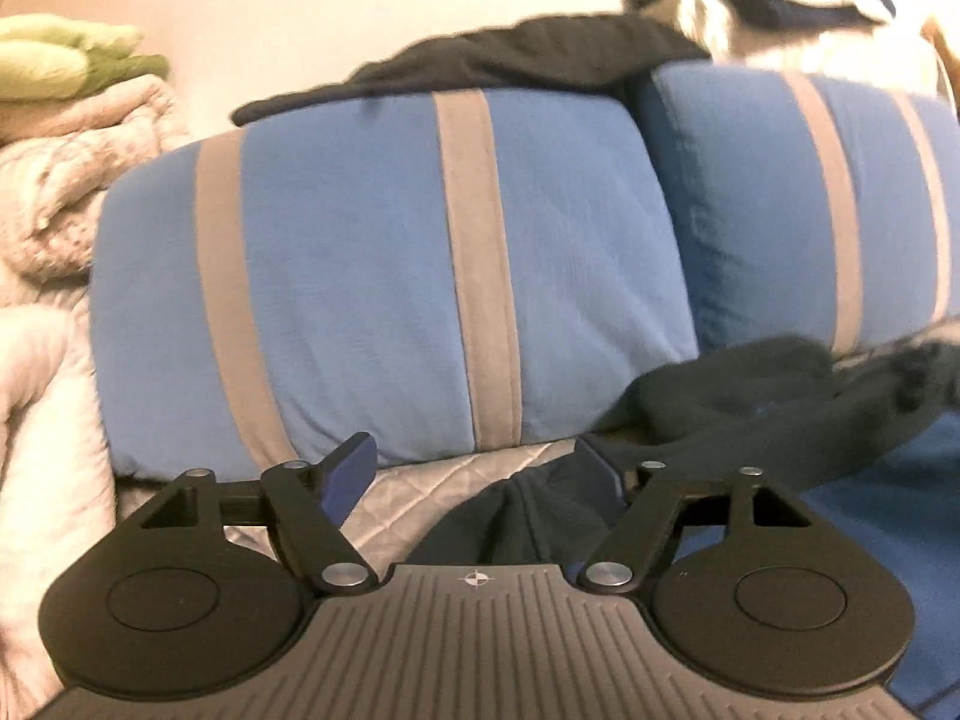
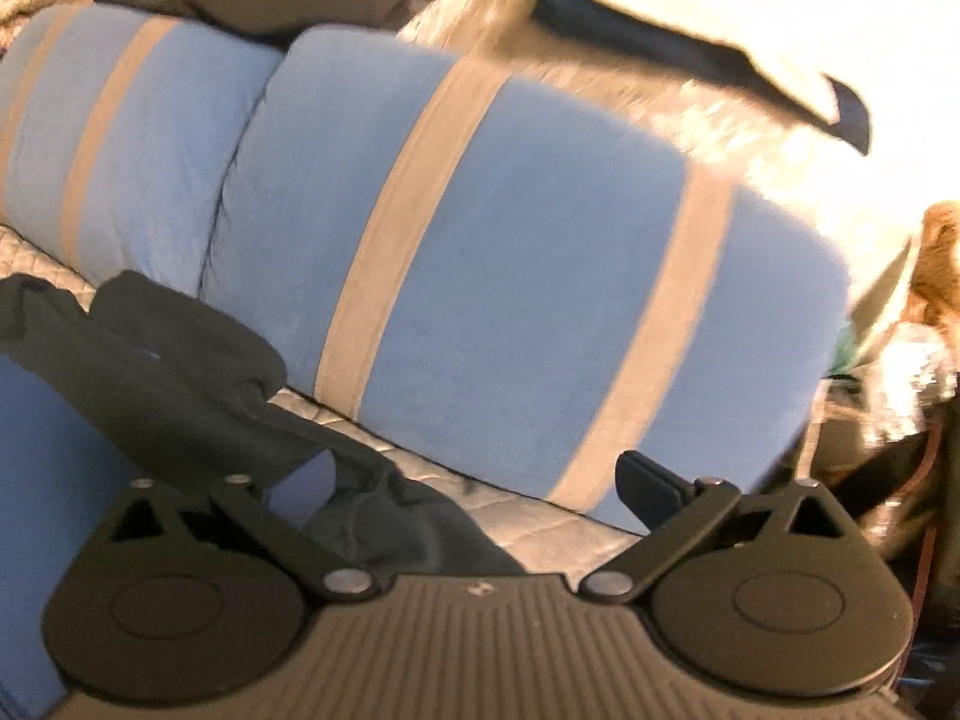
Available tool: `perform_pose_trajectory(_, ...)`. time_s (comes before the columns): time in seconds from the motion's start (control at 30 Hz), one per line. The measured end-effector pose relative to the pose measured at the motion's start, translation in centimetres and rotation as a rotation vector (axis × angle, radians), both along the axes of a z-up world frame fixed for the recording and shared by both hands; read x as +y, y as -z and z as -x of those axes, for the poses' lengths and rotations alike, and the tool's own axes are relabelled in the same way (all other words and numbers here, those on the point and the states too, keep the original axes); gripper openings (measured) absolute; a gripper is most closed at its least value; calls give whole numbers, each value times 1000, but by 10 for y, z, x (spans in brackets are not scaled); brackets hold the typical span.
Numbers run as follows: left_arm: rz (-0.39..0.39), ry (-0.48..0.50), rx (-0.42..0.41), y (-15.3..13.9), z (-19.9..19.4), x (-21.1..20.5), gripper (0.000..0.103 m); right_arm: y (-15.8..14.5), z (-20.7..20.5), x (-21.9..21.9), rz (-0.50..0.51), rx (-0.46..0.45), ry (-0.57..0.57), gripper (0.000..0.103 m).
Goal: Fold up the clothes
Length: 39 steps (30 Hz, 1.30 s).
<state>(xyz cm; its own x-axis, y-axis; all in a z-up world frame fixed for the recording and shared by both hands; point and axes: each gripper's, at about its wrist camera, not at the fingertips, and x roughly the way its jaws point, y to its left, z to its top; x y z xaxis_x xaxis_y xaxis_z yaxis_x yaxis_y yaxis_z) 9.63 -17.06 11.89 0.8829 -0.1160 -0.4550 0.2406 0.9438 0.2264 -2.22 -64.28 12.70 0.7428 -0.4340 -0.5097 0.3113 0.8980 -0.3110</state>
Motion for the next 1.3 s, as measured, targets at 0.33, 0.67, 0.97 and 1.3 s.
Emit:
perform_pose_trajectory(0.33,84,-9,-60,-73,42,0,75,-71,54,-6,-29,-117,58,103)
perform_pose_trajectory(0.67,200,33,-185,-167,81,42,77,-182,109,22,154,-484,33,103)
perform_pose_trajectory(0.97,321,-65,-331,-157,140,105,80,-168,130,62,26,-526,-220,103)
perform_pose_trajectory(1.3,243,-283,-313,-95,177,153,80,-102,122,144,78,-406,-475,103)
